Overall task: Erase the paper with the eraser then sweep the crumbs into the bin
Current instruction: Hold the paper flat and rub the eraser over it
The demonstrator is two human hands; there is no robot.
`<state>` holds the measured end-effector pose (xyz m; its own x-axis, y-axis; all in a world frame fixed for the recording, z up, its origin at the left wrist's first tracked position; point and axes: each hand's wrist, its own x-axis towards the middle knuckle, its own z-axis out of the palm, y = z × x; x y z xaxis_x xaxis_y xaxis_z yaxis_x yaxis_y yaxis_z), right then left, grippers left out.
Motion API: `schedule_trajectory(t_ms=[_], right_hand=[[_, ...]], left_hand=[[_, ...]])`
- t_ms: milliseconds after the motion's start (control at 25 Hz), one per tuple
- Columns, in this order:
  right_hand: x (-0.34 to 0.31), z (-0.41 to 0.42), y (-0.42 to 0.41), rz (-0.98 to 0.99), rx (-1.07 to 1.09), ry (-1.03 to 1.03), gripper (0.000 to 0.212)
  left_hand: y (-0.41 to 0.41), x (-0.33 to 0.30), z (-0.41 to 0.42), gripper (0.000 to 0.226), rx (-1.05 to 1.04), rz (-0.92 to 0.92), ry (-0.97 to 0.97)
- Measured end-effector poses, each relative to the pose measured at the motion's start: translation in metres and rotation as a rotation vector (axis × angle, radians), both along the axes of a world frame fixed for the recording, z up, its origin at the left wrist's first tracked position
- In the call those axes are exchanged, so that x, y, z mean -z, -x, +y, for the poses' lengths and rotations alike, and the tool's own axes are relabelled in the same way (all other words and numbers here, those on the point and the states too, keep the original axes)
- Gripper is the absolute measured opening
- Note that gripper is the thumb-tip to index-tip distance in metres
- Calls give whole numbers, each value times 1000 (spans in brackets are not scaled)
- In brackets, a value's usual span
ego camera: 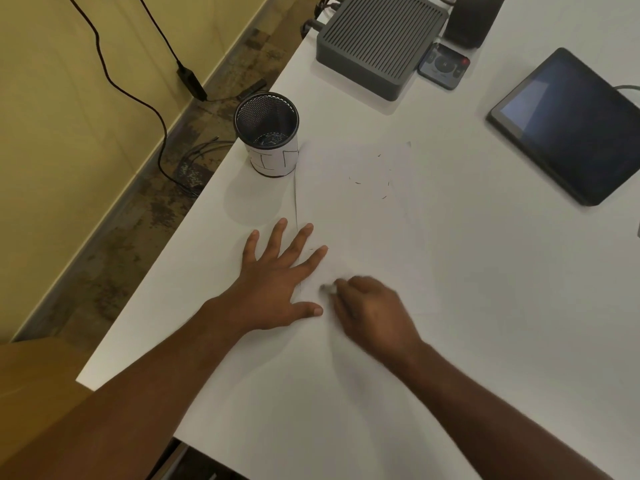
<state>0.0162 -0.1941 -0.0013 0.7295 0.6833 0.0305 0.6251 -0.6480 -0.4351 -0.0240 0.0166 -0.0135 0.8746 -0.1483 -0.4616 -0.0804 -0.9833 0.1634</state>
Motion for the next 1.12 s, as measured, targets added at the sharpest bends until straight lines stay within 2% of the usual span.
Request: schedule_trajectory(t_ms=[120,280,400,440,560,600,720,760,800,880,920,1040,1080,1120], right_hand=[[-8,2,-17,-41,165,-26,16],[-2,3,15,-34,-107,31,14],[-2,-1,-24,-85,142,11,20],[-3,0,-22,-64,158,8,22],[-3,3,12,-54,-75,34,18],[-3,1,3,-56,-86,48,17],[-7,-2,-39,-144,173,30,21],[-9,0,-33,-121,171,46,22],[-11,5,-16,-68,83,67,22],[-4,2,9,-82,-101,65,21],[-4,0,-2,-77,-92,74,21],[-7,1,-48,-178,225,28,28],[-9,3,-42,-156,218,45,28],[-11,8,-22,-86,123,79,25]], left_hand=[[0,0,0,101,-9,6,10],[0,1,0,102,-11,-9,16],[1,1,0,102,-9,-2,12],[0,0,0,102,-9,-2,12],[0,1,0,102,-5,-4,11],[1,1,0,102,-6,-7,15],[1,1,0,101,-8,-5,23],[1,1,0,101,-8,-4,22],[1,1,0,101,-9,-3,22],[1,2,0,101,-6,-4,20],[0,2,0,101,-7,-4,21],[1,0,0,101,-10,13,20],[0,-1,-1,101,-9,15,16],[0,-1,-1,101,-7,15,12]])
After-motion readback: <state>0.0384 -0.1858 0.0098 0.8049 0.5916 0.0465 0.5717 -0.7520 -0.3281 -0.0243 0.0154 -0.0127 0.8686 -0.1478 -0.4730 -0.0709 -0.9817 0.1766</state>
